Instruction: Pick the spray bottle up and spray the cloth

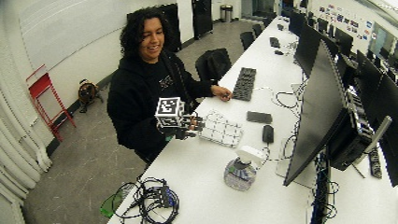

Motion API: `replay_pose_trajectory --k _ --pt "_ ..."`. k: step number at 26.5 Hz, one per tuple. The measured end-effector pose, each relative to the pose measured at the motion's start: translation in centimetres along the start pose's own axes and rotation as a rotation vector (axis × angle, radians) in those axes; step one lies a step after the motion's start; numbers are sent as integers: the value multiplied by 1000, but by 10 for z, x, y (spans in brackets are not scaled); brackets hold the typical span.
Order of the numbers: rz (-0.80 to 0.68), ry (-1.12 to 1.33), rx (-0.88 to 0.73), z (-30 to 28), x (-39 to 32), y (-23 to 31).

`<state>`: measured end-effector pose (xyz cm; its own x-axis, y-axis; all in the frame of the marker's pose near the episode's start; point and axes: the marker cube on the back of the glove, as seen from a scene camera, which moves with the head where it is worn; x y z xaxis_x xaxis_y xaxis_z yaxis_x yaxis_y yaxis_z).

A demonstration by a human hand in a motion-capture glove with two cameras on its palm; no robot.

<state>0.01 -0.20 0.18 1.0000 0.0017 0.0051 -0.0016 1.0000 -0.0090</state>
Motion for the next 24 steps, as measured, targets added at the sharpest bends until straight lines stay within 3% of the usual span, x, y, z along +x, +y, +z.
replay_pose_trajectory --k 5,11,24 --pt "43 -4 26 7 -2 -33" --pt "3 1 -35 4 4 1" --pt "70 126 -9 -37 60 -25"
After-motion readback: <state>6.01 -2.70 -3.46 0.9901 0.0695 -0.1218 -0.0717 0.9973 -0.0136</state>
